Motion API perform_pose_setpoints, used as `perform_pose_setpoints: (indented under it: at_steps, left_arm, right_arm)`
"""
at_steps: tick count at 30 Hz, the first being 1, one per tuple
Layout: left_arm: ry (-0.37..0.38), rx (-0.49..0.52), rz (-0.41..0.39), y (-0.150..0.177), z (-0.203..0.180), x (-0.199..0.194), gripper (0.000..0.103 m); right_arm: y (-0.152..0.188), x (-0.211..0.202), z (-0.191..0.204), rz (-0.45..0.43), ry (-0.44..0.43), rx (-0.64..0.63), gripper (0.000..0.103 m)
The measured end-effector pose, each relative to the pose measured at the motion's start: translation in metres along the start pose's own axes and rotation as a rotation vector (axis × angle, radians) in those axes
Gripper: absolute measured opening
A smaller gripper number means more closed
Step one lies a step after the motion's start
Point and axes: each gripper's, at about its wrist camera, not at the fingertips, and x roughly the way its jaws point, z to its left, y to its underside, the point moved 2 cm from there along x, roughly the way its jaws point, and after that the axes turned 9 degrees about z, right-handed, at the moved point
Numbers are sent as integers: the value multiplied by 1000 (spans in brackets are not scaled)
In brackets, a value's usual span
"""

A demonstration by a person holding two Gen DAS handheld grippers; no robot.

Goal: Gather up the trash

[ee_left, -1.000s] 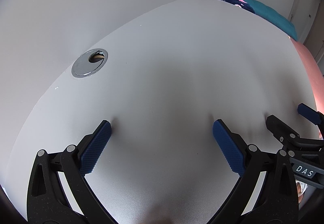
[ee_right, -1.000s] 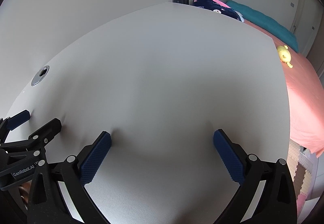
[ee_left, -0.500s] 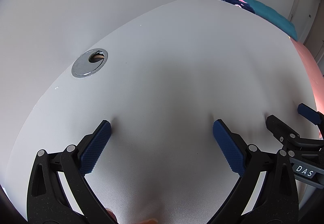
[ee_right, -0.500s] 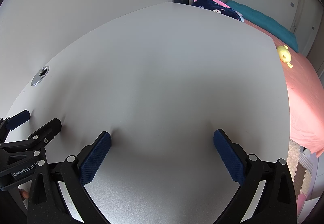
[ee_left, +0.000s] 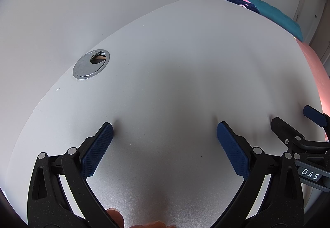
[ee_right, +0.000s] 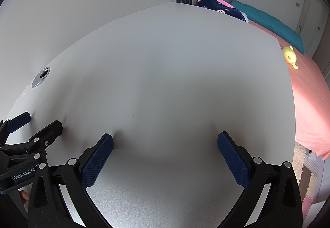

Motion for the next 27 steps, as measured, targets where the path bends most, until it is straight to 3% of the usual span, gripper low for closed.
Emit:
perform_pose_setpoints:
  at_steps: [27]
  left_arm:
    - [-1,-1,0,2,-1,0,97]
  right_arm:
    - [0,-1,0,0,0,0,101]
